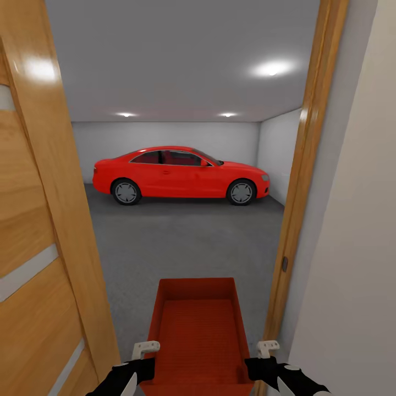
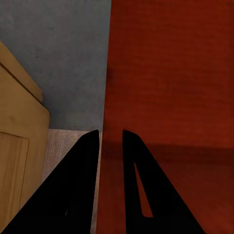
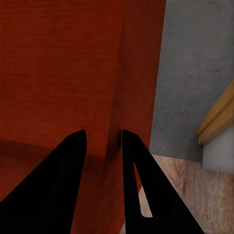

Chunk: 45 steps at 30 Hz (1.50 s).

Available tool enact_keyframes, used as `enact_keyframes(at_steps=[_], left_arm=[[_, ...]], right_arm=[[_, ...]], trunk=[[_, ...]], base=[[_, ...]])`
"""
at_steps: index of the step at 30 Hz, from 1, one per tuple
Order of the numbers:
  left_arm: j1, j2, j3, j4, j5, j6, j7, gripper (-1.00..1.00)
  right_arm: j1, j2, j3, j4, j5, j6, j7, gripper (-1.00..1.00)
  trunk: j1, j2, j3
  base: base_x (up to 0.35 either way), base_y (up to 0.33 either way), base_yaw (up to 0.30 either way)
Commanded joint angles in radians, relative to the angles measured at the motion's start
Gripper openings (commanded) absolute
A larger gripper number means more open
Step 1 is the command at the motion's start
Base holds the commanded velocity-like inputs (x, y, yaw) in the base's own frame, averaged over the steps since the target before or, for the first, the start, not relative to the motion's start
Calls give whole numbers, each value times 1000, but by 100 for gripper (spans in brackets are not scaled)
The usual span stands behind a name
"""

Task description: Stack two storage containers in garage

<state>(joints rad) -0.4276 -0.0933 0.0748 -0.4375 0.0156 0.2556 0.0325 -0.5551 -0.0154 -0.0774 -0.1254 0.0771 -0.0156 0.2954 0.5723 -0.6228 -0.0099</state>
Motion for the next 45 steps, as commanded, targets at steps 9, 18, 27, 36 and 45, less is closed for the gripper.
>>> enact_keyframes(at_steps=[9,18,27,36,45], left_arm=[[0,21,1,-4,-21,-38,27,-100],[0,21,2,-4,-21,-38,27,-100],[0,21,2,-4,-21,-38,27,-100],[0,21,2,-4,-21,-38,27,-100],[0,21,2,-4,-21,-38,27,-100]], right_arm=[[0,0,30,4,12,-3,5,-100],[0,0,30,4,12,-3,5,-100],[0,0,30,4,13,-3,5,-100],[0,0,30,4,12,-3,5,-100],[0,0,30,4,12,-2,5,-100]], trunk=[[0,-1,-1],[0,-1,-1],[0,-1,-1],[0,-1,-1],[0,-1,-1]], base=[[257,0,0],[325,0,0],[105,0,0],[1,0,0],[0,0,71]])
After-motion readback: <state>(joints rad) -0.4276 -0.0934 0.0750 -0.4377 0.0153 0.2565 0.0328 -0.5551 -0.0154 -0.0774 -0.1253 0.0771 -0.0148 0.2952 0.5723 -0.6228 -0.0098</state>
